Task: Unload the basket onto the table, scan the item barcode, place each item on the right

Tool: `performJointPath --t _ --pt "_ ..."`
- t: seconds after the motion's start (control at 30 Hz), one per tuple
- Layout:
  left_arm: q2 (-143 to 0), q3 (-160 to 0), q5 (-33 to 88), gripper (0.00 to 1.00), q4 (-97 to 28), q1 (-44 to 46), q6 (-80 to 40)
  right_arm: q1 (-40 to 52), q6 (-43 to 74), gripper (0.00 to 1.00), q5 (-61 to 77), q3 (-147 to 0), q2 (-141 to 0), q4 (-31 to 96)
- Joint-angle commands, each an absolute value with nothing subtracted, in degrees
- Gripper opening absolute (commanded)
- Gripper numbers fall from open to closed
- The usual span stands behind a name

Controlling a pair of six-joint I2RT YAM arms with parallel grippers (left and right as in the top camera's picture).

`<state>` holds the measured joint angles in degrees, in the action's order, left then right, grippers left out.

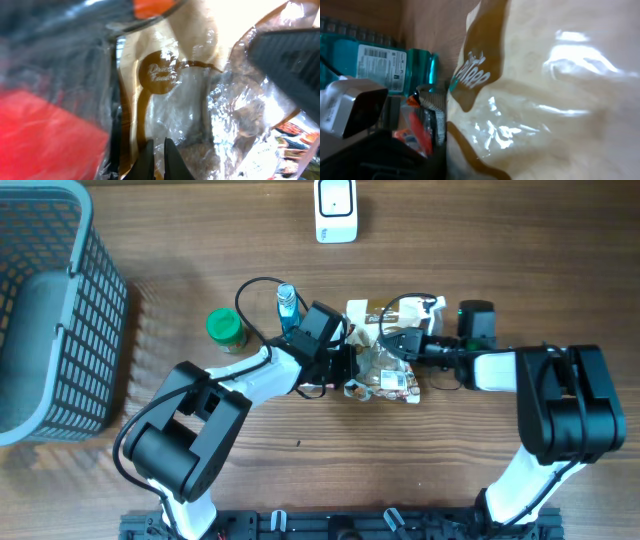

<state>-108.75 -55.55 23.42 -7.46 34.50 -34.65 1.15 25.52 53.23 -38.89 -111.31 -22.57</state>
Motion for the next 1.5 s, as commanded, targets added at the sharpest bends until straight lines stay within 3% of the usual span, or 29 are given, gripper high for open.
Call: performJointPath --t 0.0,0.07,0.33,0.43,0.5,0.57,0.7,1.0,1.07,1.13,1.17,1.23,1.33,1.47 --pt "-109.65 -54.0 21.1 0.04 -8.36 33.85 -35.2 -2.66 25.06 0.62 57.06 -38.68 -111.53 -21.8" --pt "-109.62 -54.0 20.93 0.04 -8.36 33.85 -35.2 -3.57 23.16 0.72 56.84 -38.68 -111.53 -19.57" --pt "-109.62 -54.0 20.45 0.04 -8.34 33.85 -35.2 -4.99 11.92 0.72 55.94 -38.65 -111.53 -4.51" --pt "-109.62 -54.0 20.47 0.04 -8.34 33.85 -35.2 -4.99 11.94 0.68 54.94 -38.5 -111.53 -2.81" --pt "-109.62 -54.0 20.47 0.04 -8.36 33.85 -35.2 -4.99 11.79 0.6 54.89 -38.5 -111.53 -2.74" --pt "-109.62 -54.0 20.47 0.04 -8.36 33.85 -35.2 -4.99 11.99 0.38 52.73 -38.5 -111.53 -2.2" --pt "-109.62 -54.0 20.49 0.04 -8.36 33.85 -35.2 -5.19 12.21 0.14 47.75 -38.5 -111.53 -0.51" --pt "-109.62 -54.0 20.45 0.04 -8.38 33.85 -35.18 -13.26 11.92 0.08 48.42 -38.5 -111.53 0.8" --pt "-109.62 -54.0 20.23 0.04 -8.36 33.85 -35.18 -13.74 10.55 0.18 50.46 -38.5 -111.53 0.99" --pt "-109.62 -54.0 20.25 0.04 -8.38 33.85 -35.18 -12.6 10.46 0.64 50.72 -38.5 -111.55 1.15" --pt "-109.62 -54.0 20.25 0.04 -8.38 33.85 -35.18 -11.84 10.48 0.8 50.96 -38.5 -111.55 1.15" --pt "-109.62 -54.0 20.27 0.04 -8.4 33.85 -35.18 -9.98 10.57 0.93 51.18 -38.5 -111.55 1.56" --pt "-109.62 -54.0 20.25 0.04 -8.38 33.85 -35.18 -7.33 10.61 1.0 51.07 -38.5 -111.55 3.49" --pt "-109.62 -54.0 20.25 0.04 -8.38 33.85 -35.18 -5.74 11.77 1.0 49.3 -37.67 -111.55 3.49"
